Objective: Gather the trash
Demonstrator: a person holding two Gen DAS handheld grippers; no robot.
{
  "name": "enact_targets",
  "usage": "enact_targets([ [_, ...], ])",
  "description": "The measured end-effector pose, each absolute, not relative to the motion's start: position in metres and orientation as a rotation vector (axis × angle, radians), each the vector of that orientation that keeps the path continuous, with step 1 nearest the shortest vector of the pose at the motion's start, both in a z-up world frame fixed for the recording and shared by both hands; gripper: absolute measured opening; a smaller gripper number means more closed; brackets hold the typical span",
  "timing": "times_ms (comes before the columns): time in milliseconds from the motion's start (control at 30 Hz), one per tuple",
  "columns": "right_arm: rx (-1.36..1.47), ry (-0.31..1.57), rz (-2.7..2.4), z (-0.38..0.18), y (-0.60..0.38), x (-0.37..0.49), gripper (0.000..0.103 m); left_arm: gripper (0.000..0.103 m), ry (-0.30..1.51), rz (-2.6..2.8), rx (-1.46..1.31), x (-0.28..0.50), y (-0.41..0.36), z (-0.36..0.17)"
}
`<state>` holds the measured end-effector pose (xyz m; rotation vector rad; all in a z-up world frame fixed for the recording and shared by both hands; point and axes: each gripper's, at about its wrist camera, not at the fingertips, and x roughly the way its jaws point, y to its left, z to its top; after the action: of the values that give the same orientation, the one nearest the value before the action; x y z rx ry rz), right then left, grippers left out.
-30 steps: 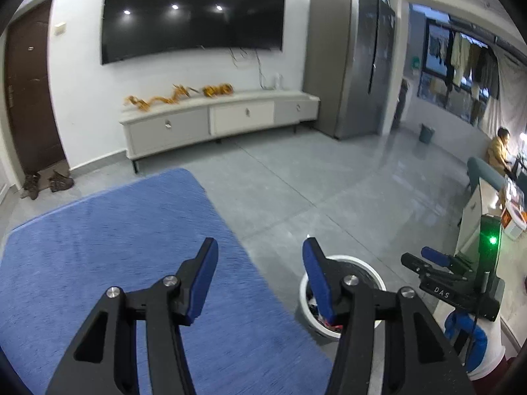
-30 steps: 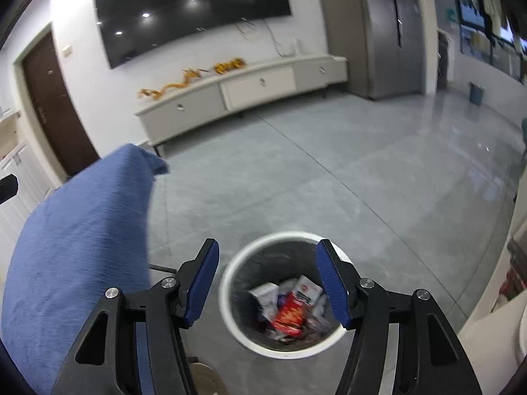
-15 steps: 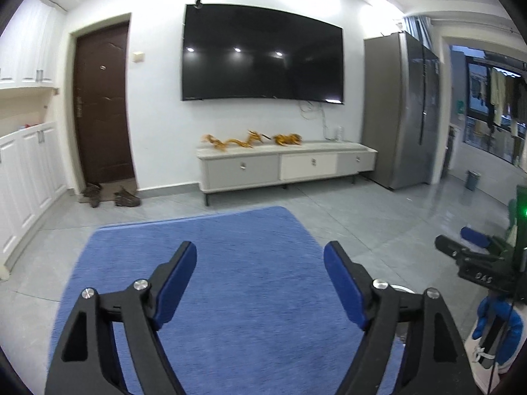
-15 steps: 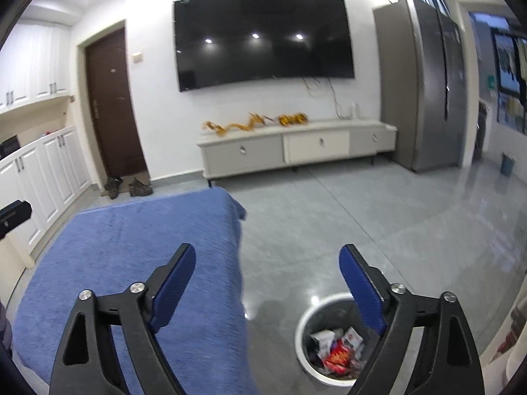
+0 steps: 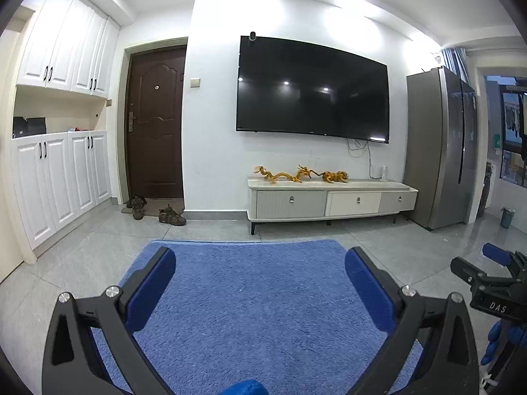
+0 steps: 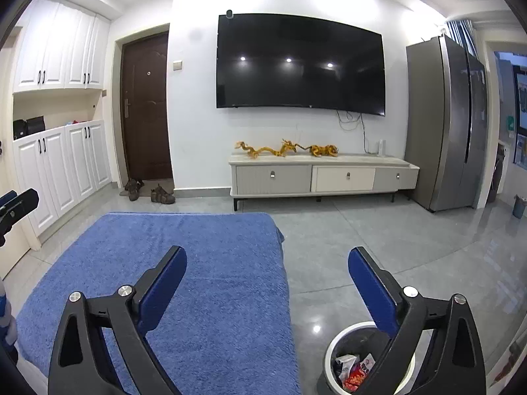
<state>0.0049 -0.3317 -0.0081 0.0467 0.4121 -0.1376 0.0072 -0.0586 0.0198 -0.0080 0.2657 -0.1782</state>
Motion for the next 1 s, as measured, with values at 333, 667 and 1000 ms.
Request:
enact_targets([
  [333,0.029,0.369,-0.187,-0.012,-0.319,-0.001,0.102,0.103,0.252,-0.132,-0.029,0.006,-0.045,0.009],
  [667,0.039,0.374,-0.238,-0.024,-0.318,0.007,0.103,0.103,0.276,-0.109,-0.007,0.017,-0.046,-0.004],
  [1000,0.055,0.412,-0.26,-0.037,-0.317,0.02,0.103,0.103,0.314,-0.109,0.006,0.032,-0.046,-0.018],
])
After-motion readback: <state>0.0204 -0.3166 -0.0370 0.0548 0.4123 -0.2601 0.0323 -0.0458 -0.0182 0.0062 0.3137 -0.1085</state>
